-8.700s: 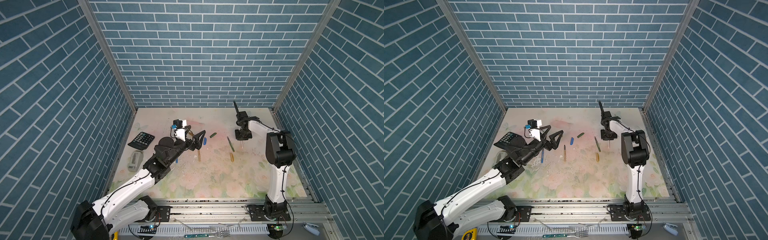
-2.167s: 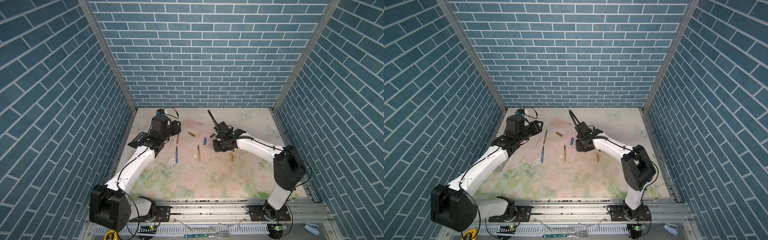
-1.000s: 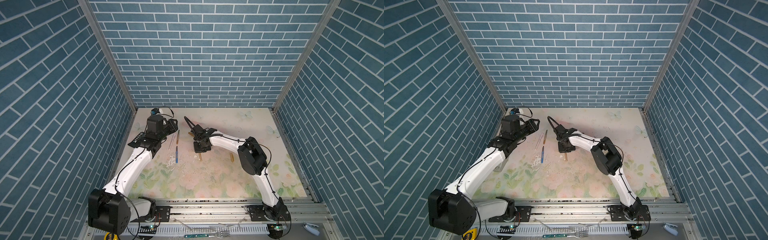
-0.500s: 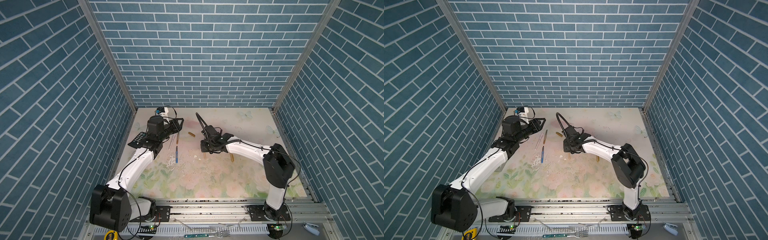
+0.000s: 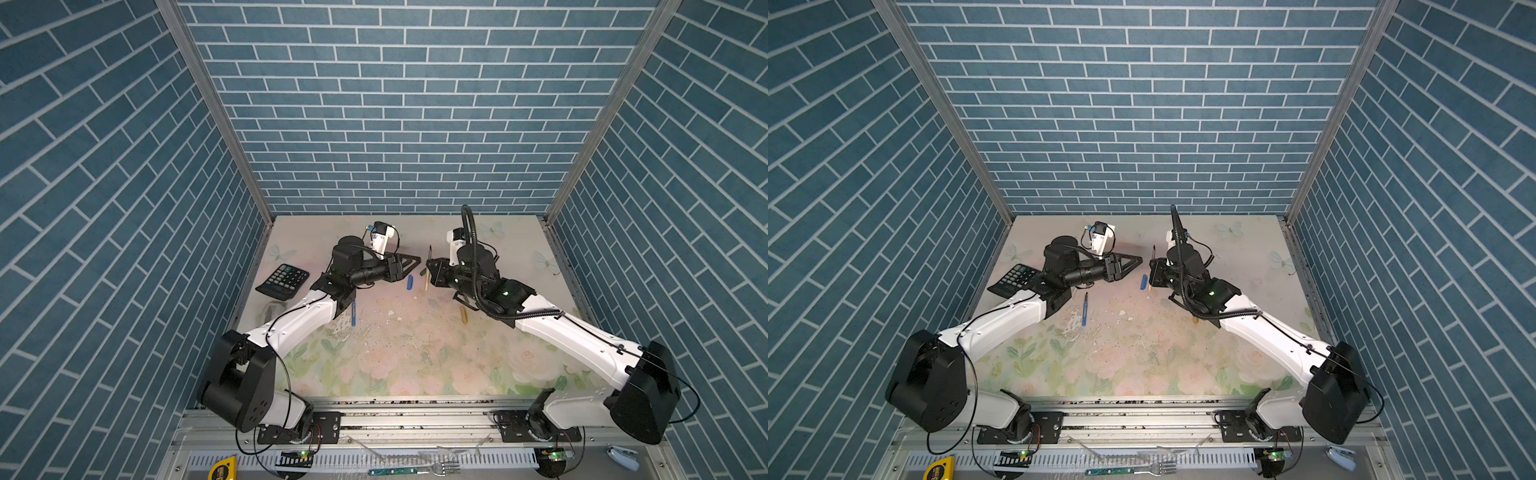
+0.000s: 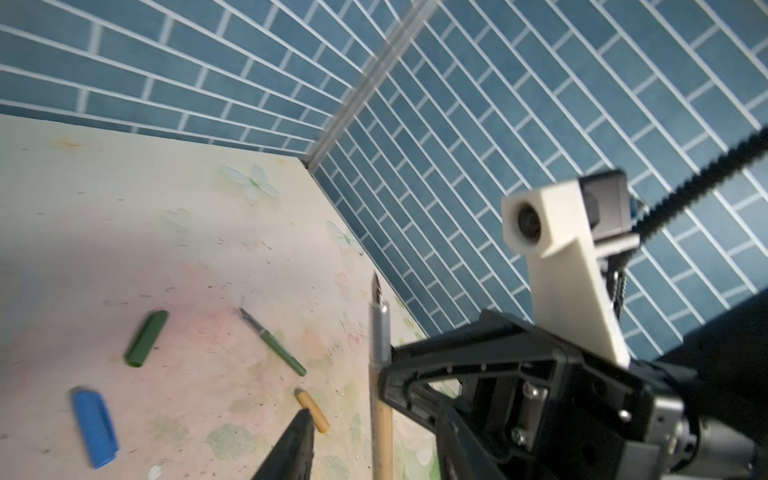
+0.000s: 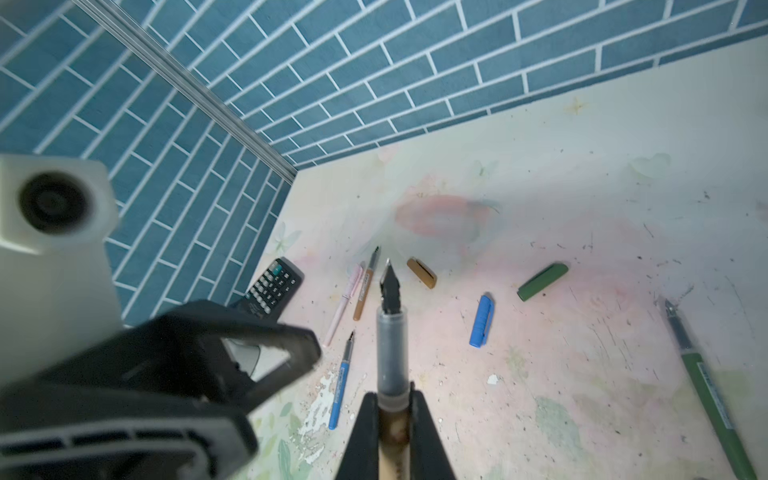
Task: Insert the pens into the pen caps
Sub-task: 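Carry the tan pen to the left gripper while the left gripper closes on its body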
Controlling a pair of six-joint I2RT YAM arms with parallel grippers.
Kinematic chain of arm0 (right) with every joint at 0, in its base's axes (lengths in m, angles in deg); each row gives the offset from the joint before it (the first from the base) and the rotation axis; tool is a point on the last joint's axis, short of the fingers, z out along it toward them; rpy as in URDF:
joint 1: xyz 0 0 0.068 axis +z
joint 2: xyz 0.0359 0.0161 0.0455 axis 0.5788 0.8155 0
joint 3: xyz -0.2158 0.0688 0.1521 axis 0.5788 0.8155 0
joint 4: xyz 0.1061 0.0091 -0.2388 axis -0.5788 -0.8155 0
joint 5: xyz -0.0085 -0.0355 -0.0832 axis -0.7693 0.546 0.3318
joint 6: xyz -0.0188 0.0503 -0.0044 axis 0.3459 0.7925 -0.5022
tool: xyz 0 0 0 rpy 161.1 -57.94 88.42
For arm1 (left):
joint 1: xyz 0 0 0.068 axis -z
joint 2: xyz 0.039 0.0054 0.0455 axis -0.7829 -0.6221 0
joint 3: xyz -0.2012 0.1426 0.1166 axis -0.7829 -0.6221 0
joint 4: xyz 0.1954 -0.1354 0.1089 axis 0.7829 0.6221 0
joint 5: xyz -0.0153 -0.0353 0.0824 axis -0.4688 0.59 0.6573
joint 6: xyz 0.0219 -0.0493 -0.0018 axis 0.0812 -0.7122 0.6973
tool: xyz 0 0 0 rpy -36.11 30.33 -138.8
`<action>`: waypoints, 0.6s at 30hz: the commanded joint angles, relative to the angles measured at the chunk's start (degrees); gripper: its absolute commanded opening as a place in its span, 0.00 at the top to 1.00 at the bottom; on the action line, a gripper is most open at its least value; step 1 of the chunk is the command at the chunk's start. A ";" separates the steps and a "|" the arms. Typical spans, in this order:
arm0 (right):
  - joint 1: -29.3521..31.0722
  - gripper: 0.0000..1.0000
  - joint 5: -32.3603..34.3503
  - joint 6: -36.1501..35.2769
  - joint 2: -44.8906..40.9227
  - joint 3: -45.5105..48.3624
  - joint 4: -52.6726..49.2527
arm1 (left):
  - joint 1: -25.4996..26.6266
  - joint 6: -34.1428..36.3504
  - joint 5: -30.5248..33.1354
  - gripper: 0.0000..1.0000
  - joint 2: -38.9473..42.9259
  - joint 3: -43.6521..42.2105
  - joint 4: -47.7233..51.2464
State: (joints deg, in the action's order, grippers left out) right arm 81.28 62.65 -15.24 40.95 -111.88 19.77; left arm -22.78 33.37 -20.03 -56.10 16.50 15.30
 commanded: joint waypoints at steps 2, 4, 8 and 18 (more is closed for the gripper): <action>0.14 0.98 1.33 1.57 -2.75 1.35 2.67 | 2.50 4.41 -3.62 0.50 -1.09 2.20 -0.09; 0.19 0.99 1.22 1.59 -3.05 1.50 2.89 | 3.01 4.59 -4.14 0.50 -1.89 2.47 0.09; 0.16 0.98 1.17 1.54 -3.56 1.75 3.21 | 3.81 5.97 -4.34 0.52 -2.90 3.46 2.66; 0.14 0.99 2.19 1.20 -4.66 1.70 3.24 | 5.08 8.89 -3.13 0.54 -3.54 4.56 7.30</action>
State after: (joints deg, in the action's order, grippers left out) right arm 81.12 64.05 -15.26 38.28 -110.35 21.45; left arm -18.27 40.10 -23.17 -59.05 19.34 20.59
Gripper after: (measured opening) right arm 0.124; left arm 0.459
